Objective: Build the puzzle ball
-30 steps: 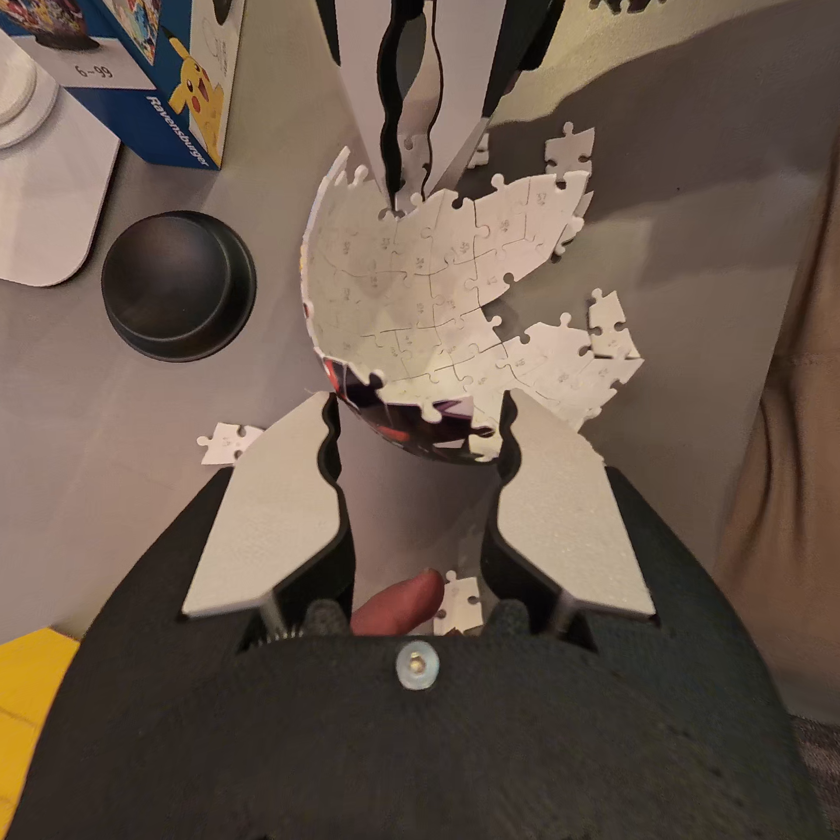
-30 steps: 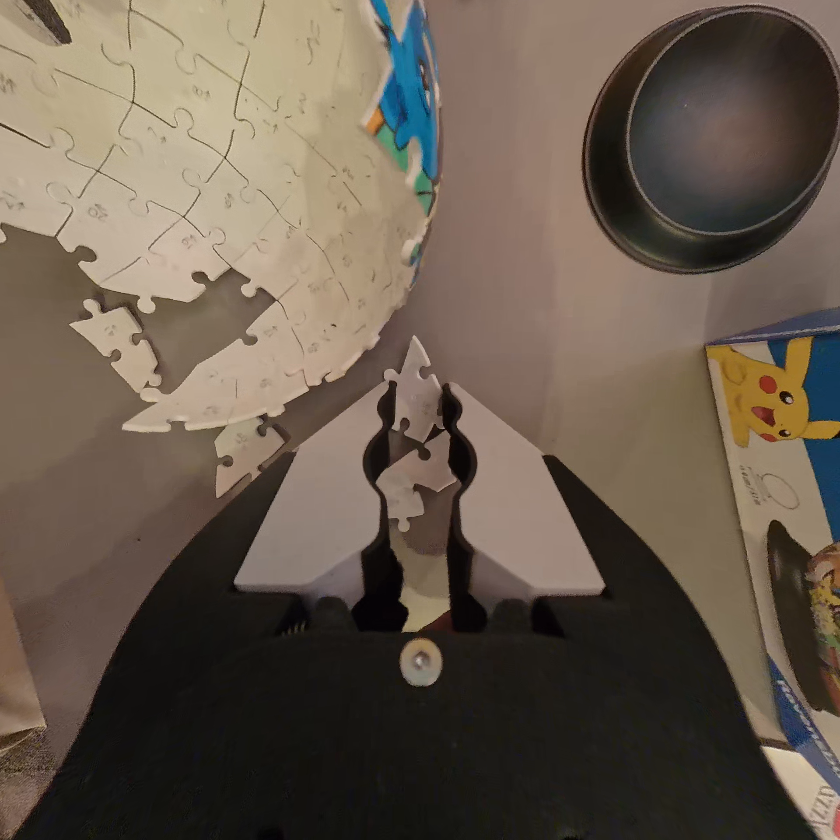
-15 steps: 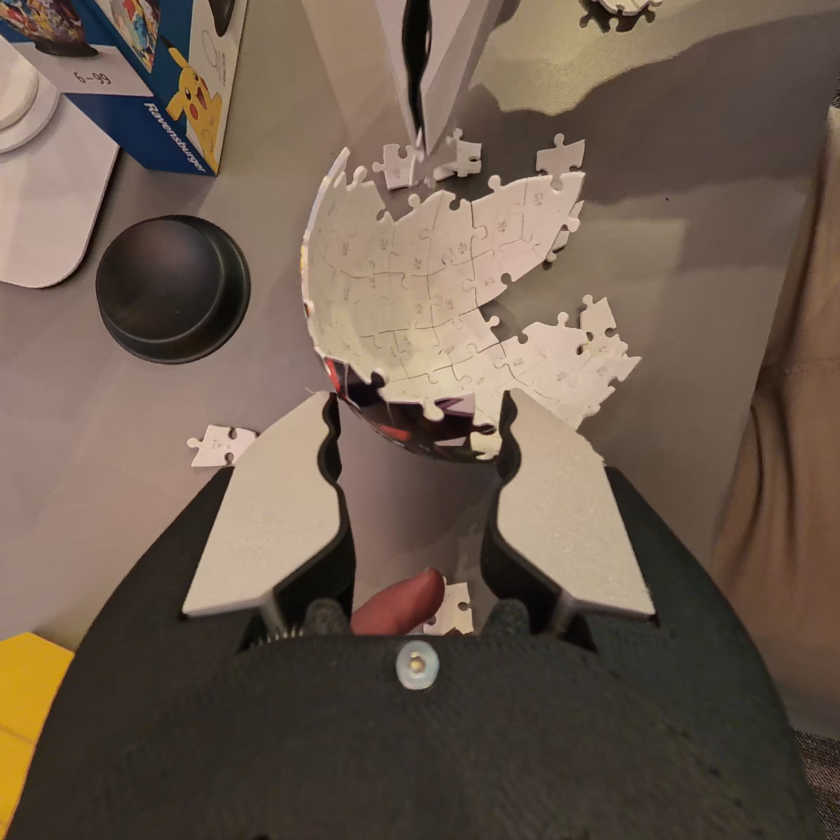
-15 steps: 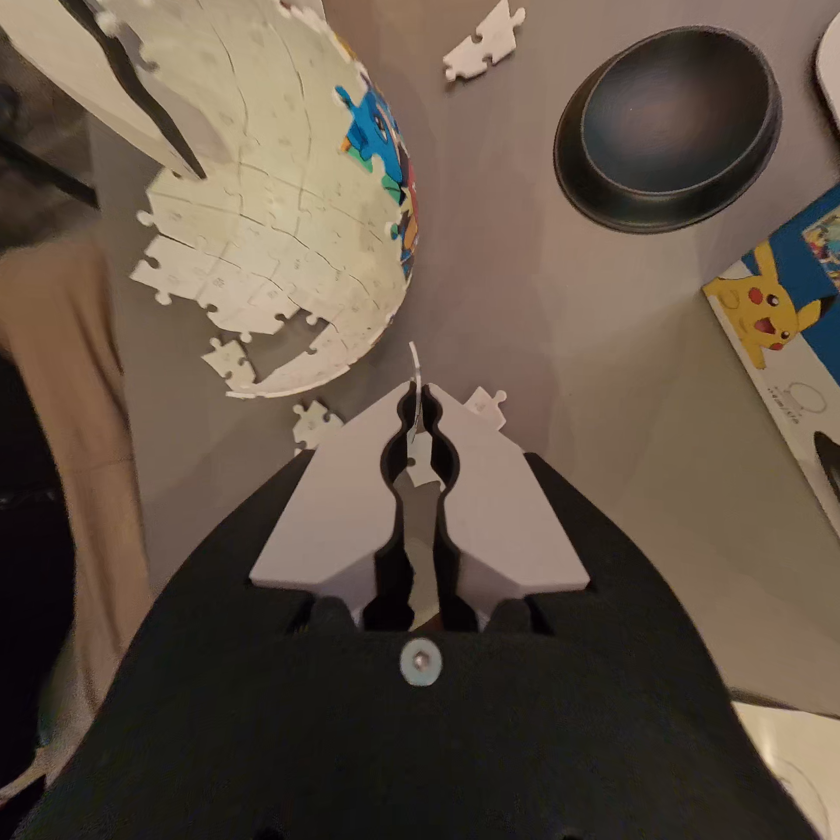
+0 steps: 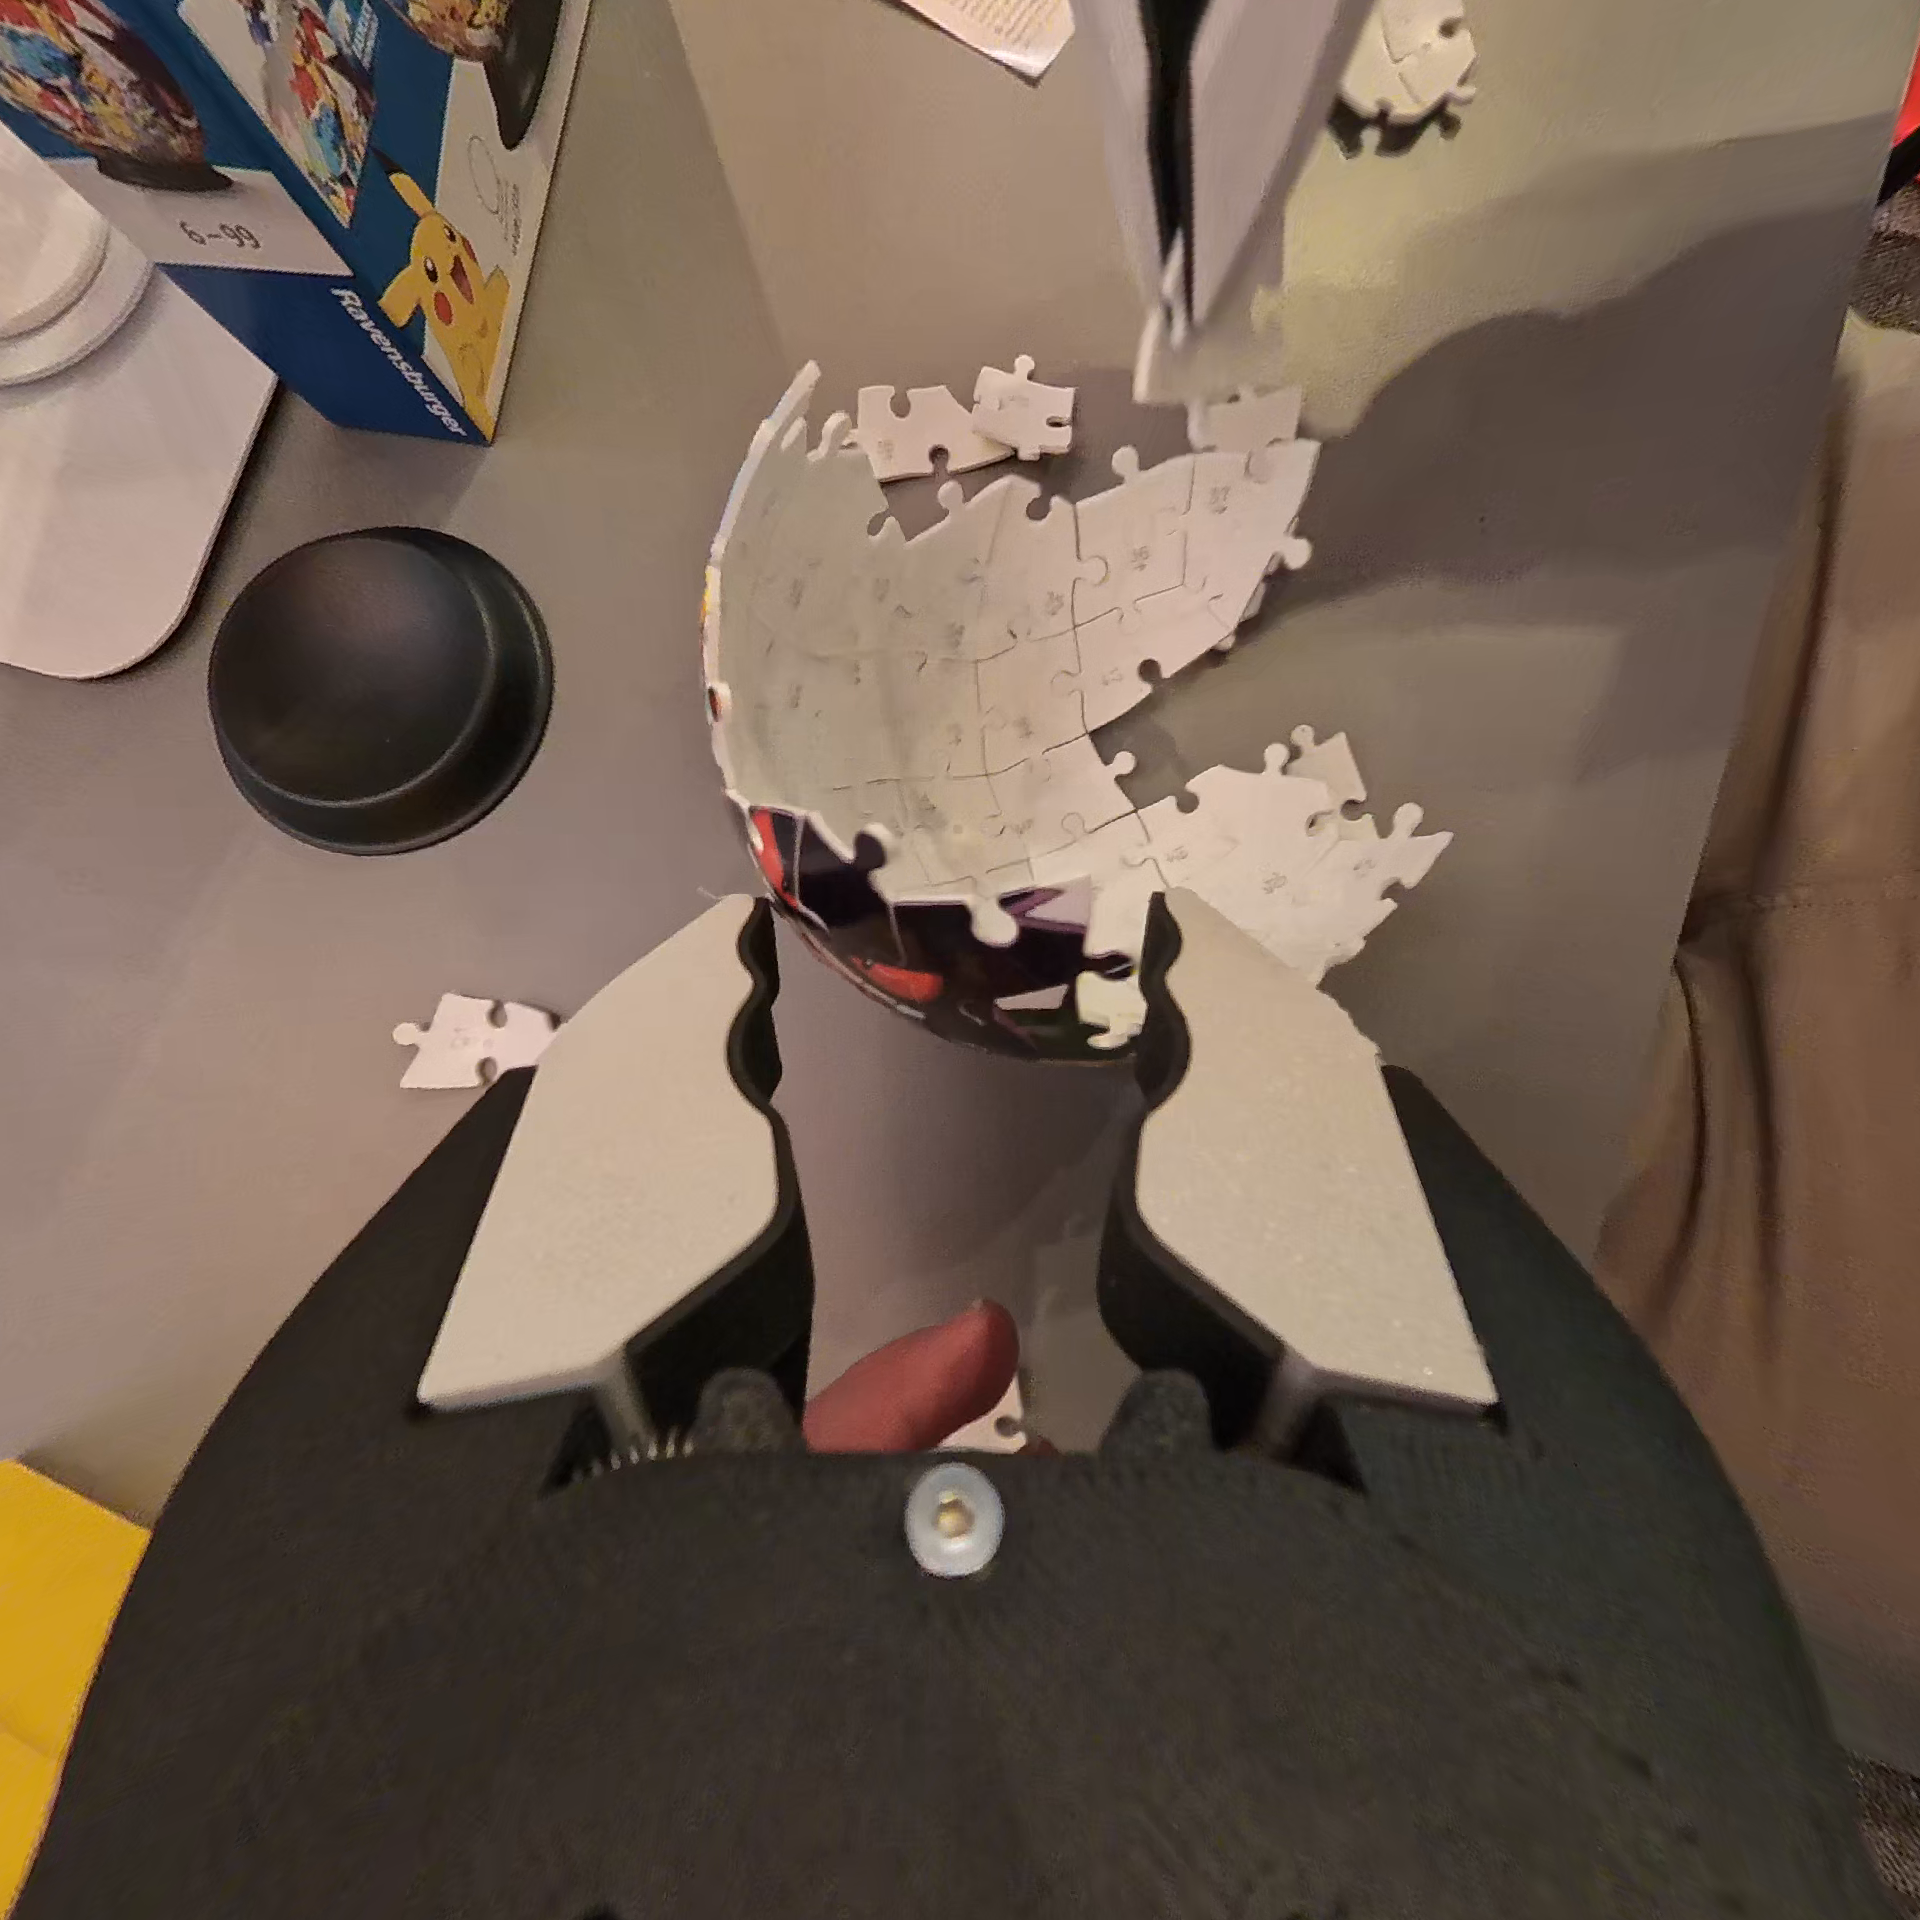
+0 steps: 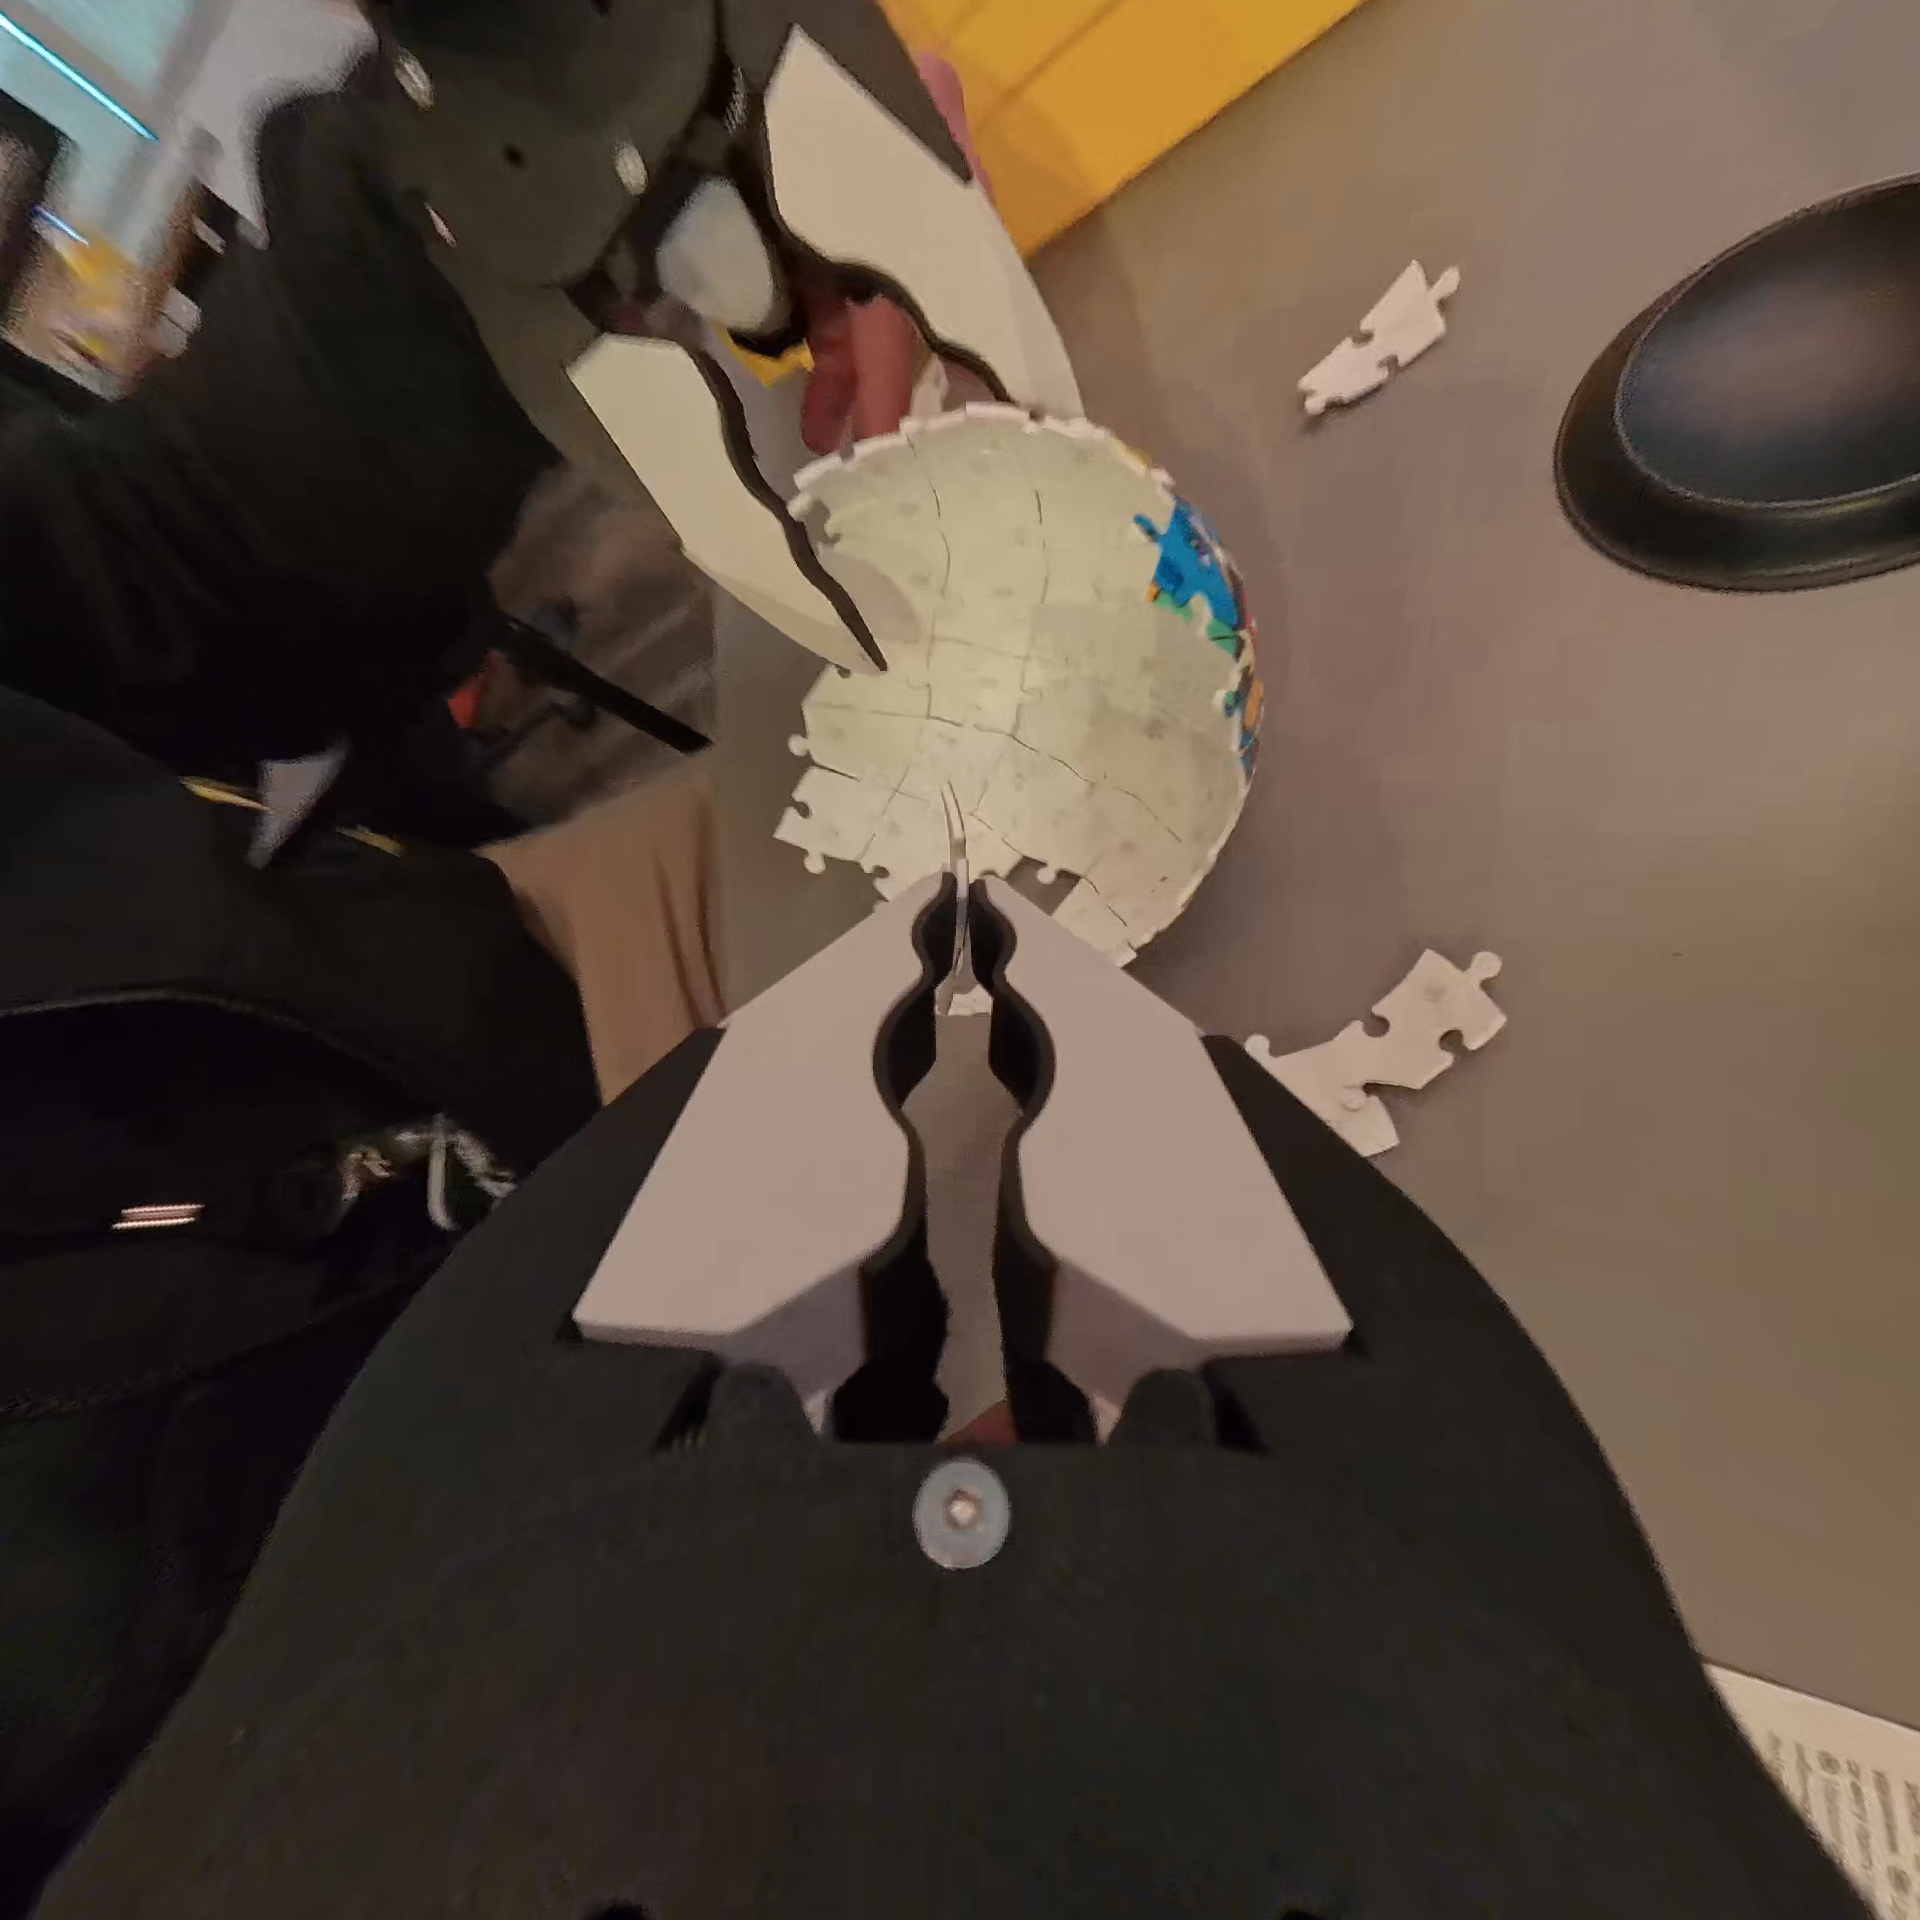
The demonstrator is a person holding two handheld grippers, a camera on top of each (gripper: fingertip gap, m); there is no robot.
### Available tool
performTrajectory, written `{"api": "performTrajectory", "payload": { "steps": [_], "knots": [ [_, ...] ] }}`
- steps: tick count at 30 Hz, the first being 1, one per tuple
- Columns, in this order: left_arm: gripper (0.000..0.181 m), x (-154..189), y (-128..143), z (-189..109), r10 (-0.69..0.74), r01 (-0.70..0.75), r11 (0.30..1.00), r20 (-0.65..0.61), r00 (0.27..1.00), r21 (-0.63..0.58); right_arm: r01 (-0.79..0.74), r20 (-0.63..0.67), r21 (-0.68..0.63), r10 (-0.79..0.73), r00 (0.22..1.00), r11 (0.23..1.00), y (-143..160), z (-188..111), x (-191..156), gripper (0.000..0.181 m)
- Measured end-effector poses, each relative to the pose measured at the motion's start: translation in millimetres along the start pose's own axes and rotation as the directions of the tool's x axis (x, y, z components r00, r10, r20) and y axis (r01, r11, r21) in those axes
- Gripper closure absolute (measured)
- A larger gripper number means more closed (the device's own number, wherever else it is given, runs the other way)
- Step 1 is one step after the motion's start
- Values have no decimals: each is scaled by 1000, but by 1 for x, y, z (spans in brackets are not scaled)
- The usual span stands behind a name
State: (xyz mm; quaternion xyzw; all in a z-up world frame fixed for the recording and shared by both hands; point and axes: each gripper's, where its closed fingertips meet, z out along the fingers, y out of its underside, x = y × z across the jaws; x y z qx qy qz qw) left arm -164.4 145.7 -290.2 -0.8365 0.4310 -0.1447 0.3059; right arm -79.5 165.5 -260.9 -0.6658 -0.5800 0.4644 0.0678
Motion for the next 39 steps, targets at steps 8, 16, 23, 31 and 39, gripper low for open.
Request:
{"api": "performTrajectory", "payload": {
  "steps": [8, 16, 23, 31, 39],
  "knots": [
    [115, 5, 1, 3, 10, -10, 1000, 12, 1000, -9, 79, -126, -199, -106, 986, 977, 16, 46, -7, 181],
    [115, 6, 0, 4, 17, -17, 1000, 23, 1000, -6, 40, -159, -273, -87, 983, 961, 32, 64, -3, 181],
    [115, 7, -1, 3, 20, -20, 1000, 25, 999, -2, 31, -168, -282, -81, 982, 959, 35, 68, -2, 181],
    [115, 7, -1, 3, 15, -15, 1000, 28, 999, -1, 40, -160, -201, -73, 984, 979, 21, 58, -10, 181],
    [115, 12, 2, 3, -8, 7, 1000, 30, 1000, 14, -35, -123, 45, 41, 992, 998, 10, 6, -26, 181]
  ]
}}
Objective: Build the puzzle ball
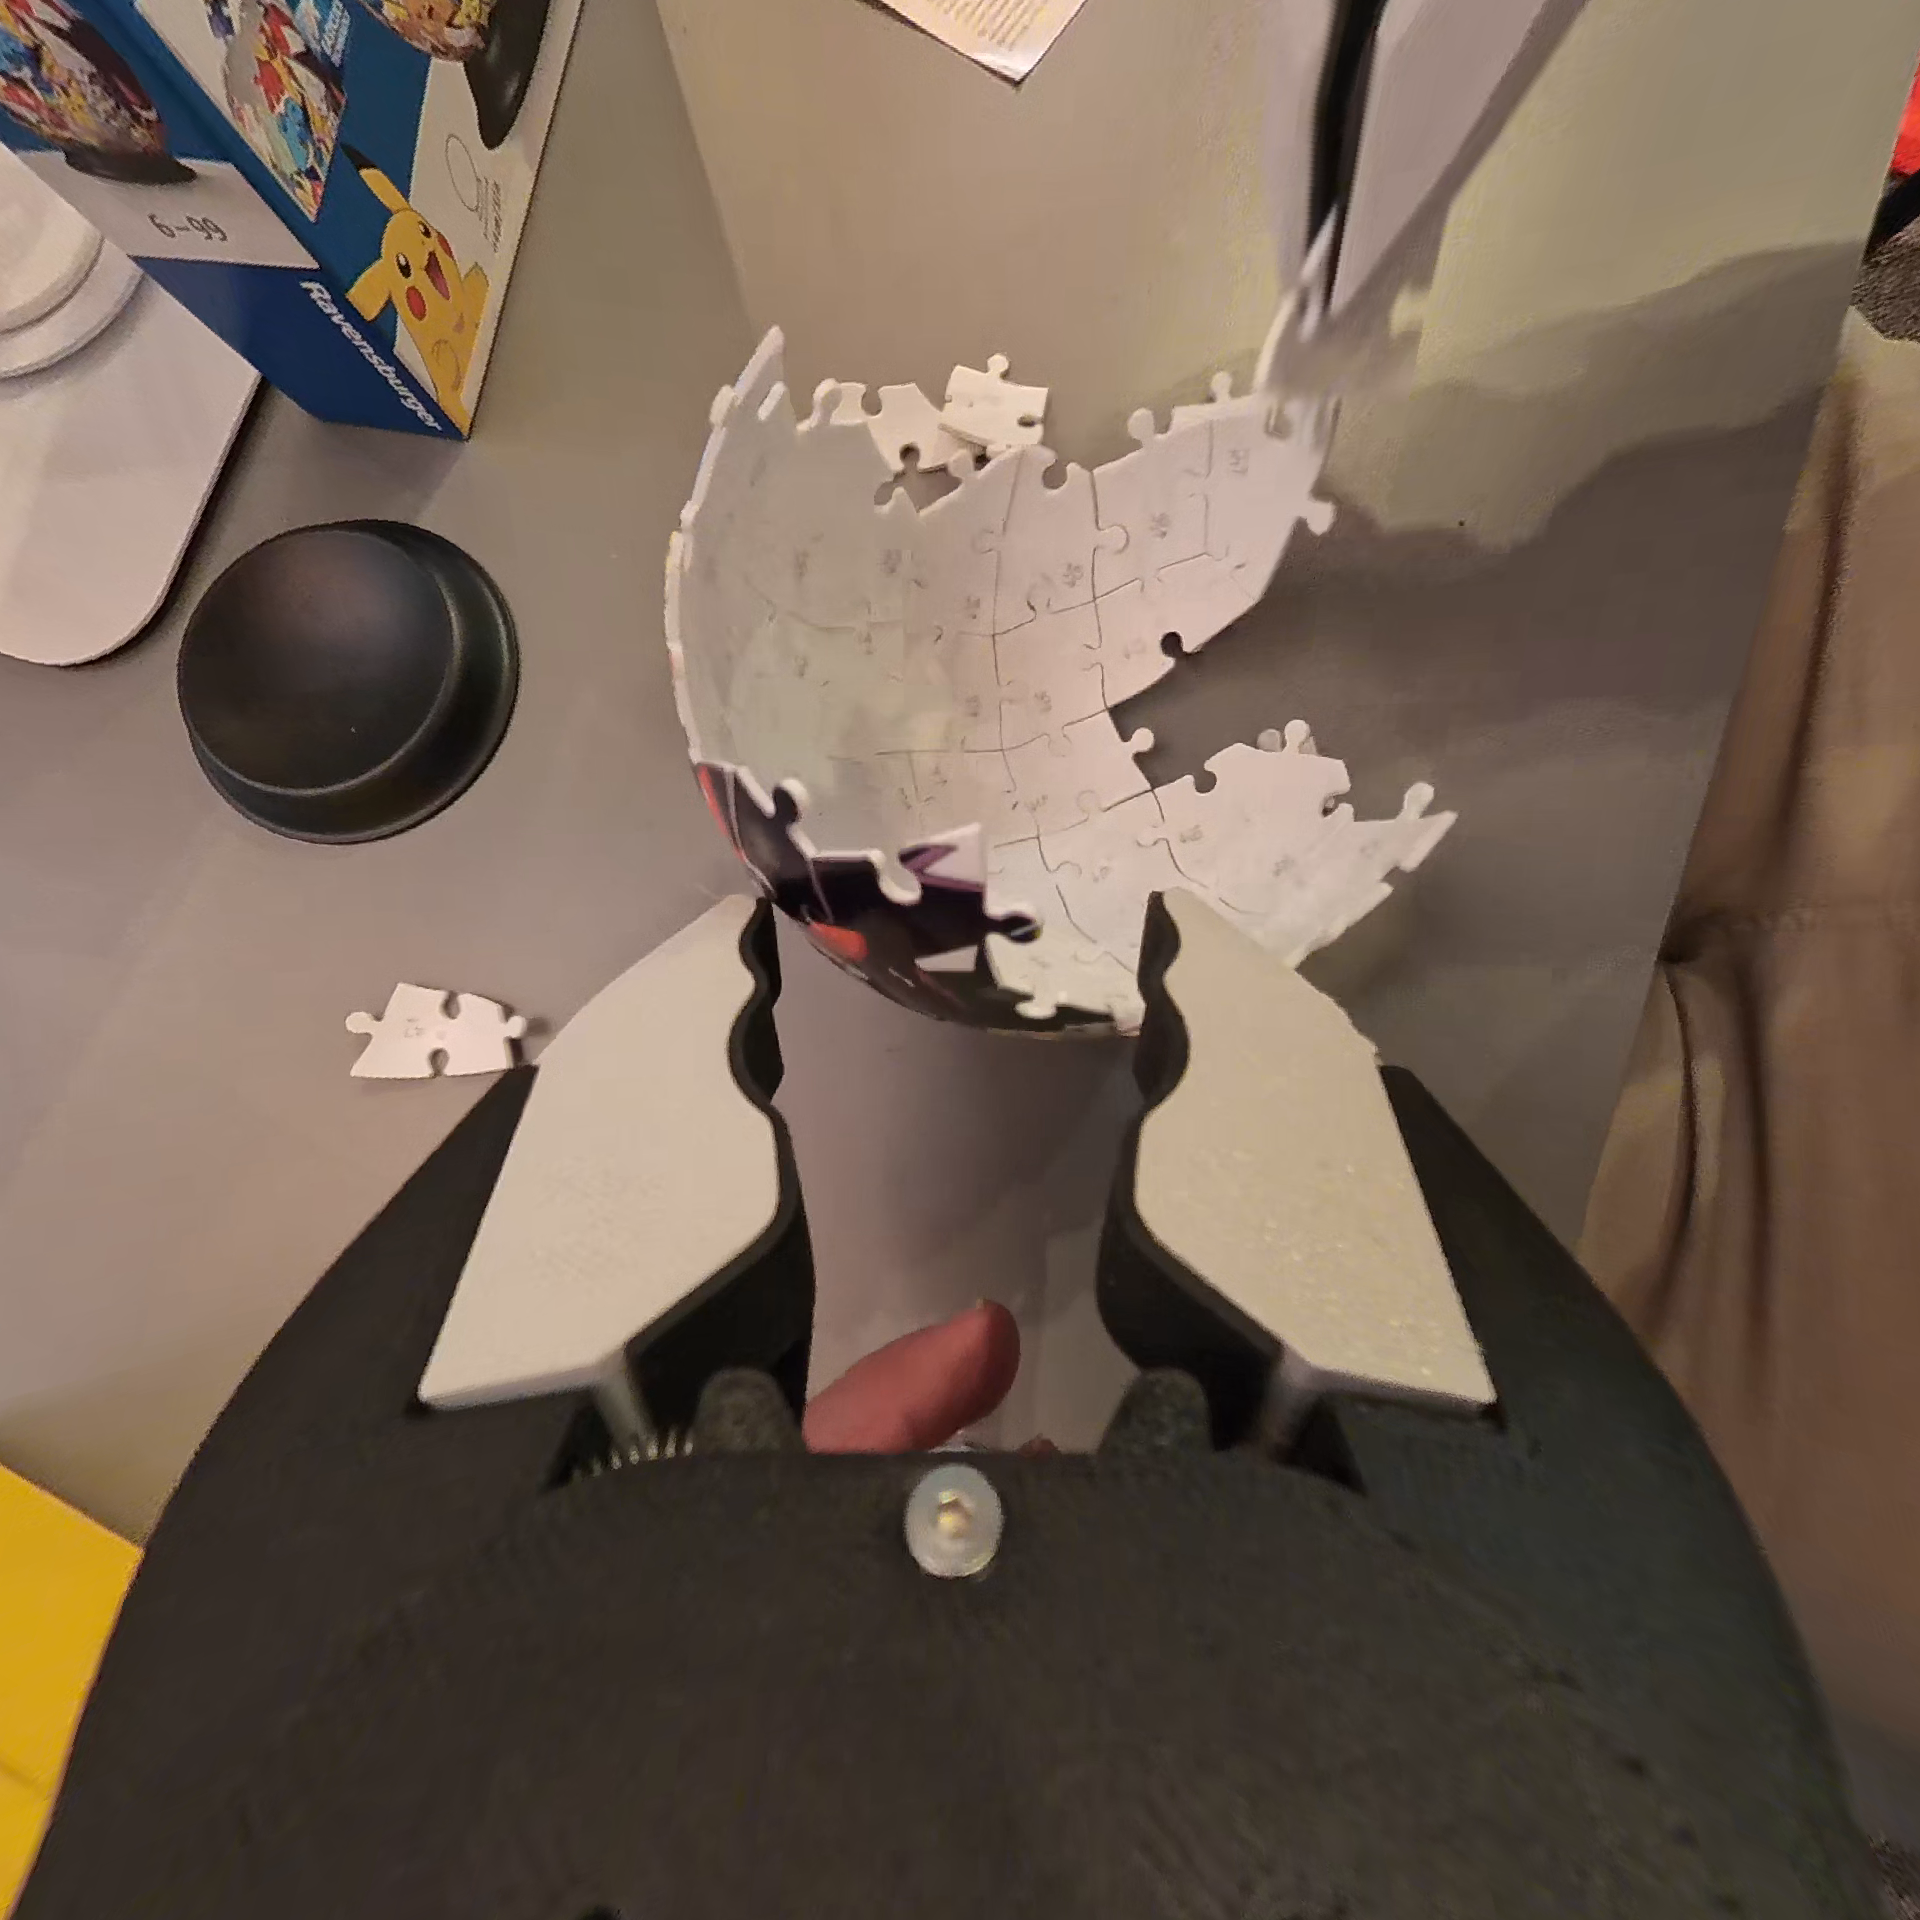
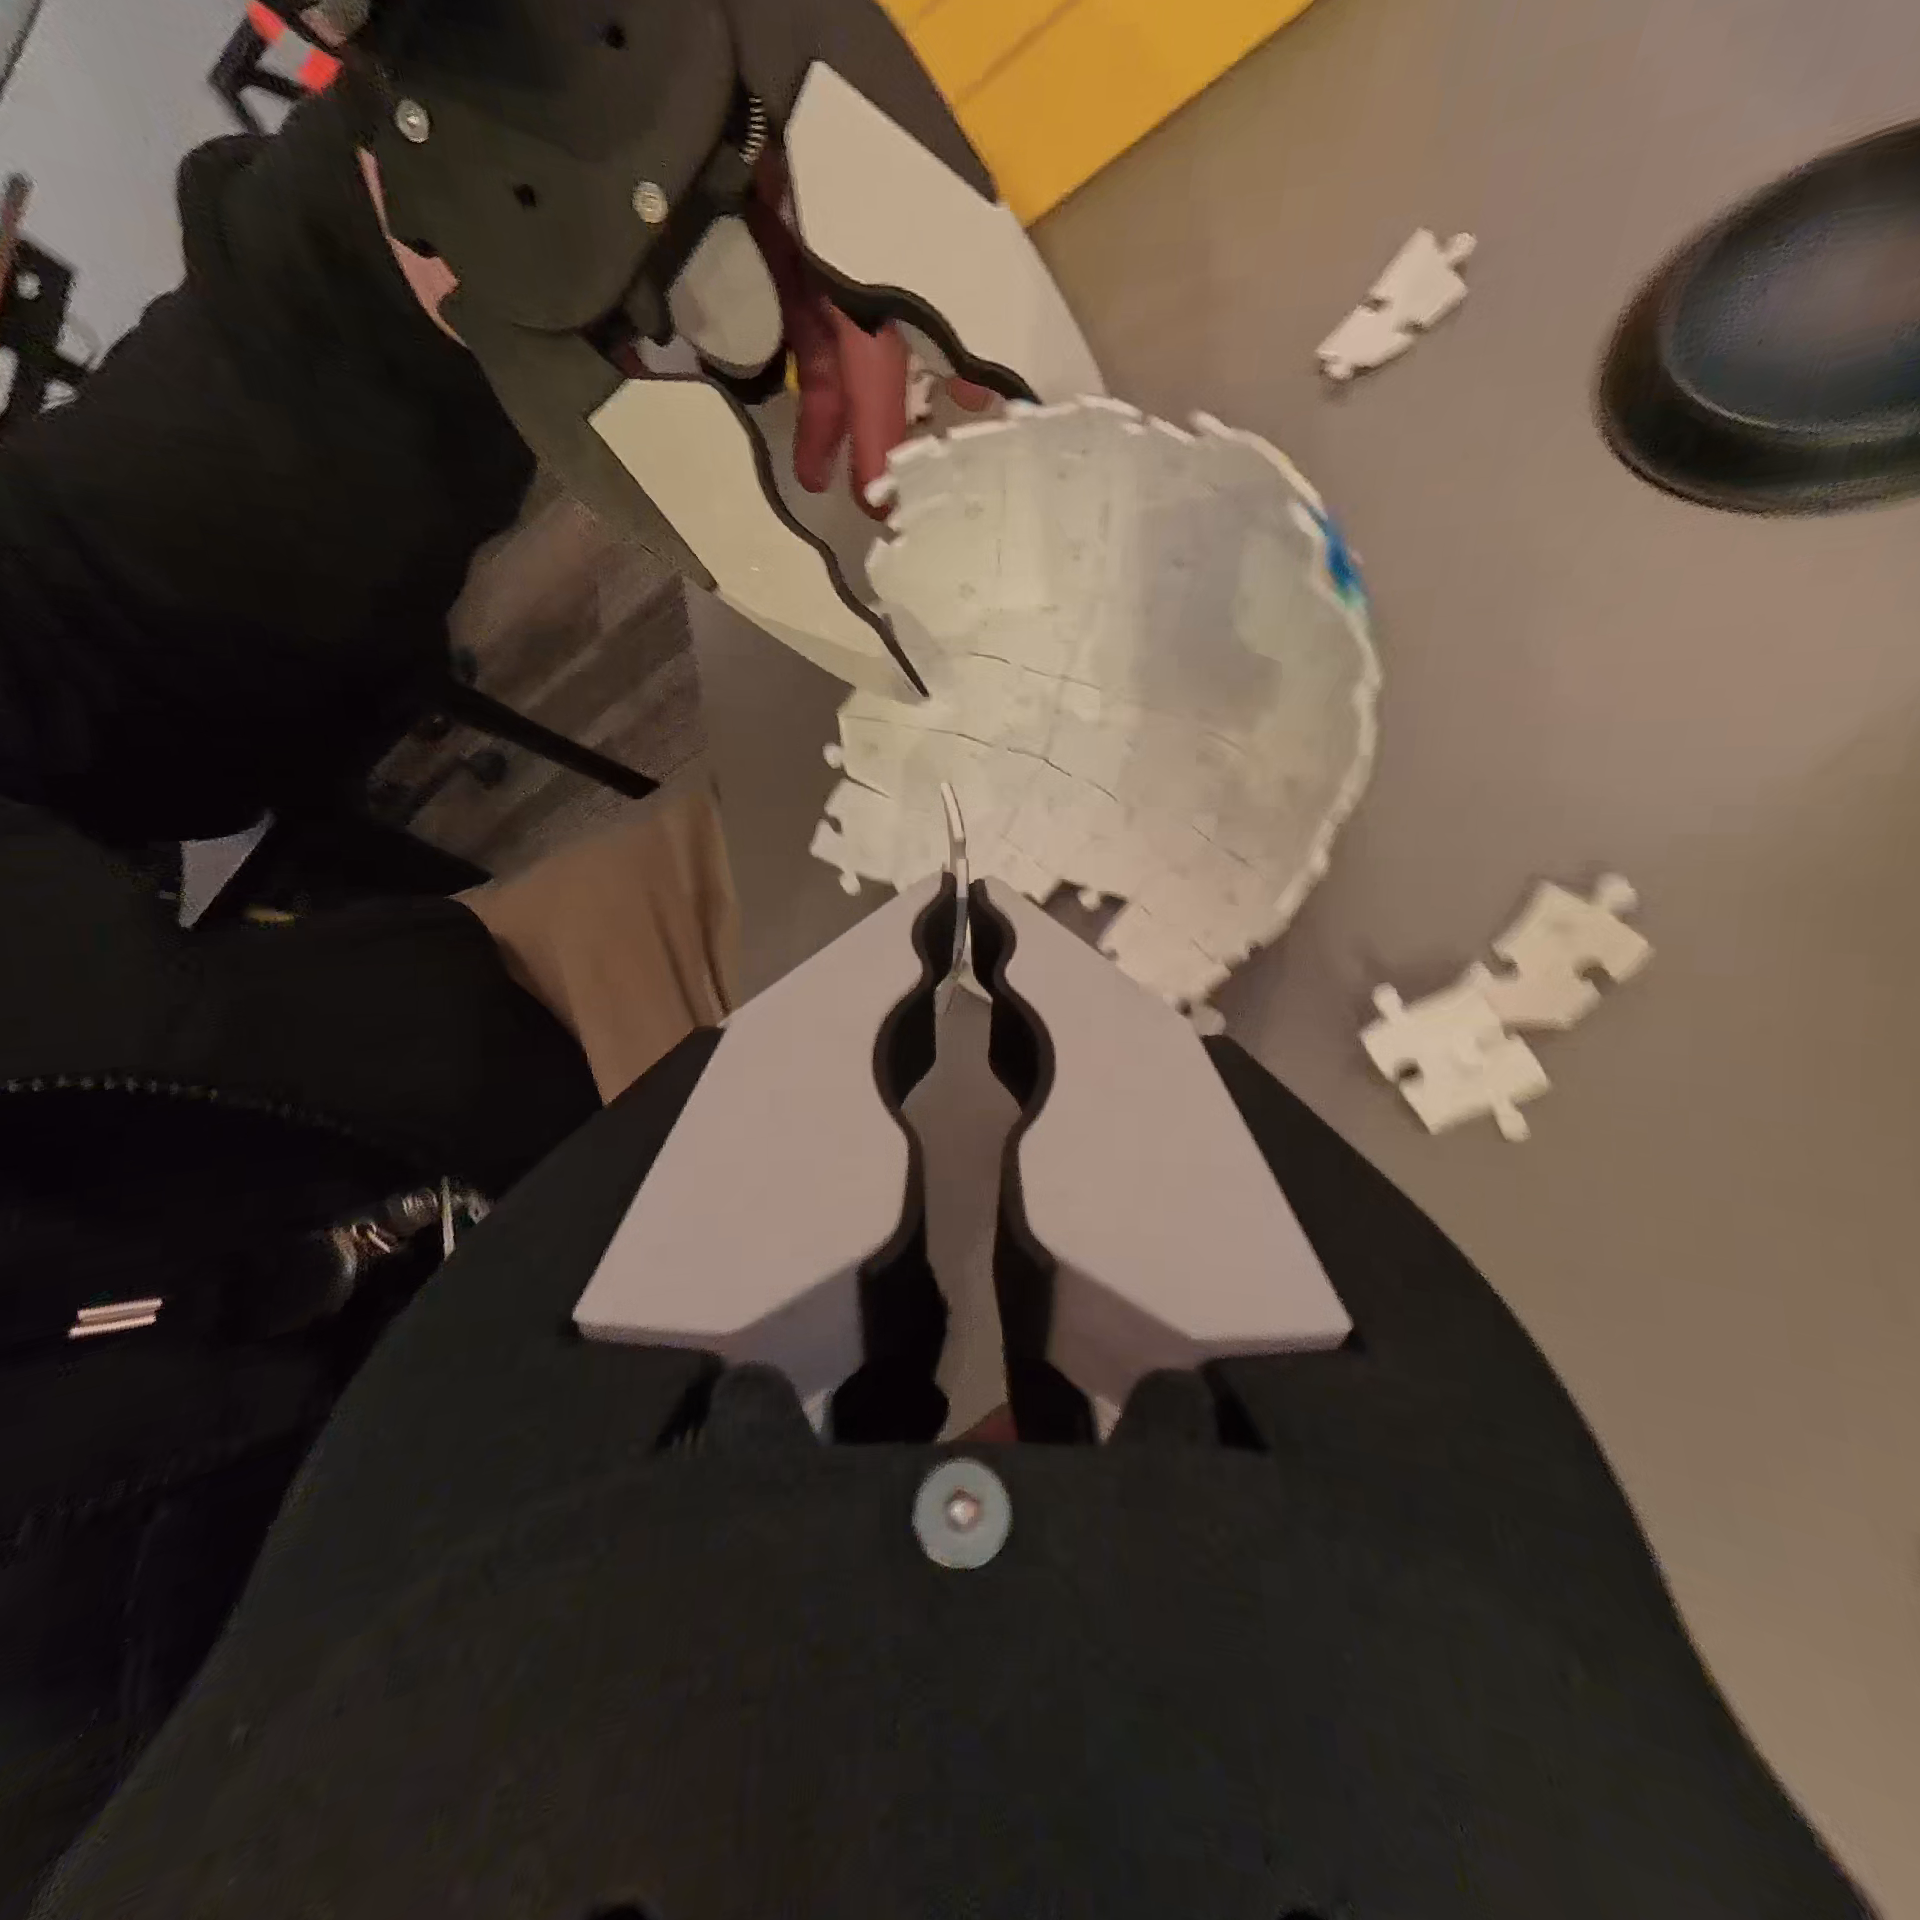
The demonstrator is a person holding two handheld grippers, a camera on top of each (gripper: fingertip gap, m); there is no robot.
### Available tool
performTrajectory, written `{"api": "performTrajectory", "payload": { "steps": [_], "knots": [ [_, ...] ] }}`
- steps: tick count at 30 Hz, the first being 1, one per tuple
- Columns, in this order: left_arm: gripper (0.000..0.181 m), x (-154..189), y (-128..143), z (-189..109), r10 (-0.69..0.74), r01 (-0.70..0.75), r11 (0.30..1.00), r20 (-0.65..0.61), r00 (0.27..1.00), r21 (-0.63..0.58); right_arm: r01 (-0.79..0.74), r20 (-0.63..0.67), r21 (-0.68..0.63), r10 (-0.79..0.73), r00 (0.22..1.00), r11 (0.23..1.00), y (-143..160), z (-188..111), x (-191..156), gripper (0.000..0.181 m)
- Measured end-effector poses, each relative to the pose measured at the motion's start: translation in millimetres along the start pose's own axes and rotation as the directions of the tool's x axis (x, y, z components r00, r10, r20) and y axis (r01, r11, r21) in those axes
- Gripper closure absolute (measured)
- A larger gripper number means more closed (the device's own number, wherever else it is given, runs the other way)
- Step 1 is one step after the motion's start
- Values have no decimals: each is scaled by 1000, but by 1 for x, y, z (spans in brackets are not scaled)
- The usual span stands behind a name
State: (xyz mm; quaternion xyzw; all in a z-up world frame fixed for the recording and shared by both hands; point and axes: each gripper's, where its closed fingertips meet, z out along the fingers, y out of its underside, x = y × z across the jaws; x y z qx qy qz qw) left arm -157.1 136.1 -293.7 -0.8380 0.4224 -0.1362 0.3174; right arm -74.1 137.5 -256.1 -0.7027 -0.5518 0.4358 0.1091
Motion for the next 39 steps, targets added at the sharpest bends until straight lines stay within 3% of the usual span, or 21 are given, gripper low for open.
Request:
{"api": "performTrajectory", "payload": {
  "steps": [6, 15, 25, 29, 32, 35, 39],
  "knots": [
    [115, 3, 0, 0, -15, 15, 1000, 0, 1000, 15, -113, -131, 59, 120, 984, 992, 54, -40, 16, 181],
    [115, 5, 1, 0, -48, 48, 998, 10, 999, 34, -276, -324, 192, 327, 888, 942, 108, -34, 55, 176],
    [115, 5, 0, 3, -44, 44, 998, 0, 999, 40, -327, -340, 121, 349, 873, 937, 141, -42, 40, 155],
    [115, 6, -1, 3, -43, 43, 998, -4, 999, 44, -248, -327, 21, 241, 914, 969, 149, -45, 25, 152],
    [114, 5, -1, 3, -44, 44, 998, -4, 999, 44, -40, -406, -50, 17, 914, 998, 139, -57, 36, 150],
    [114, 5, -1, 3, -42, 42, 998, -3, 999, 41, 122, -477, -231, -222, 850, 965, 140, -60, 58, 151],
    [114, 4, 0, 4, -42, 42, 998, 0, 999, 37, 257, -391, -331, -380, 838, 908, 131, -51, 61, 156]
  ]
}}
